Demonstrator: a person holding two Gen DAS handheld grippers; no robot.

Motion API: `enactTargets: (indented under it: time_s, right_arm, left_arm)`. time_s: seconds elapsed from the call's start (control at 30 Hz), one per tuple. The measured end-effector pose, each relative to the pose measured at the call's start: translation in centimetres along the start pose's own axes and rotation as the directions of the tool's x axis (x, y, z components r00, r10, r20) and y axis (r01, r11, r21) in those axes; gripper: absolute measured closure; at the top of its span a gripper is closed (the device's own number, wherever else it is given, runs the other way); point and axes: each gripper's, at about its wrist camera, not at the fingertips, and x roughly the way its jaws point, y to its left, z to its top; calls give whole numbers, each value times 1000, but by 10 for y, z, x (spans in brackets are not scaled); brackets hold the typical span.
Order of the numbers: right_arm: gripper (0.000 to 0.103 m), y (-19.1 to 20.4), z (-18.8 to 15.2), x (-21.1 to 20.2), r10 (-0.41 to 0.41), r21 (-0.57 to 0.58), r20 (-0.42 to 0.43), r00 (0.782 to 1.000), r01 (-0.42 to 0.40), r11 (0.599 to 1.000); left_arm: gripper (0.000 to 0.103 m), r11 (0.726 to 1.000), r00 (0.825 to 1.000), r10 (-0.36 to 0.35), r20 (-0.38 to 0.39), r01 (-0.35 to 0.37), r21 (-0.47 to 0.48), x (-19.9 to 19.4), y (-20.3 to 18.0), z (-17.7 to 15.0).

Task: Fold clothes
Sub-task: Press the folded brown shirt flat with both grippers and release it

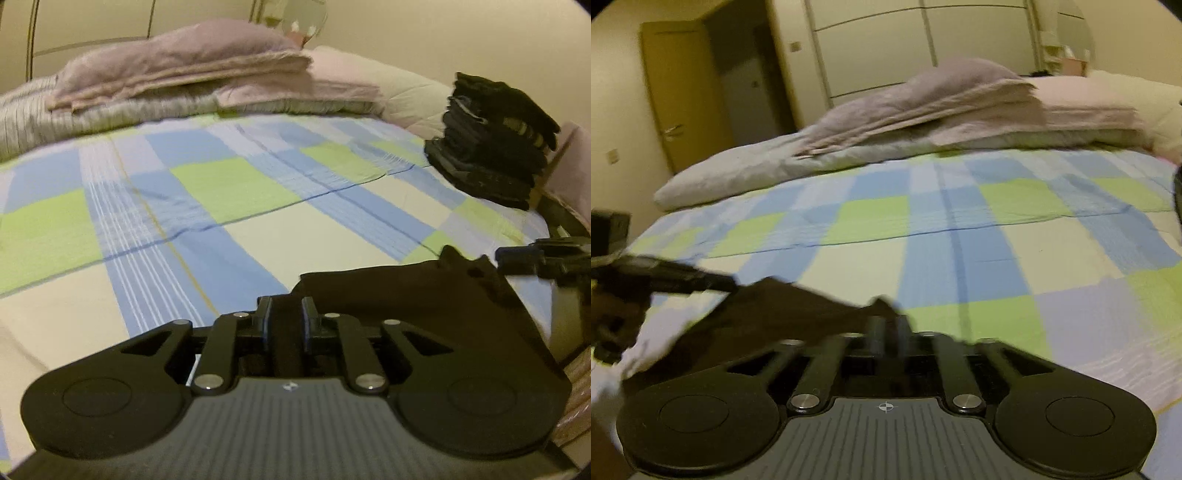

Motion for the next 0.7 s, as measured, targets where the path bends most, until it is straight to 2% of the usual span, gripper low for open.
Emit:
enactTargets:
  time_s: [0.03, 0.17, 0.23, 0.3, 0.37, 0.5, 0.6, 0.7]
  right_arm:
    - [47, 9, -3, 1, 20, -11, 2, 1000, -20, 1000]
    - [47, 25, -3, 28, 53, -34, -33, 998, -54, 998]
    - [50, 27, -3, 45, 42, -47, -64, 997, -45, 998]
    - [51, 5, -7, 66, -41, -65, -119, 992, 34, 997]
    - [51, -26, -12, 70, 22, 38, -112, 994, -17, 999]
    - [52, -23, -5, 68, -1, -9, -115, 993, 0, 1000]
    - [52, -28, -7, 62, -23, 33, -112, 993, 27, 999]
    - [52, -20, -8, 42, -132, 18, -115, 985, 135, 991]
  left_arm:
    - [92, 1000, 1000, -22, -5, 22, 13, 0, -5, 1]
    - [92, 993, 995, -83, -54, 87, 76, 24, -29, 4]
    - [93, 990, 991, -77, -110, 89, 111, 48, -37, 3]
    - [94, 987, 988, -56, -143, 76, 139, 66, -39, 1]
    - [96, 989, 988, -67, -142, 85, 122, 71, -34, 4]
    - [99, 992, 989, -62, -136, 76, 100, 48, -28, 2]
    - [98, 995, 991, -56, -119, 66, 80, 20, -24, -5]
    - [98, 997, 994, -50, -102, 56, 59, -8, -20, -13]
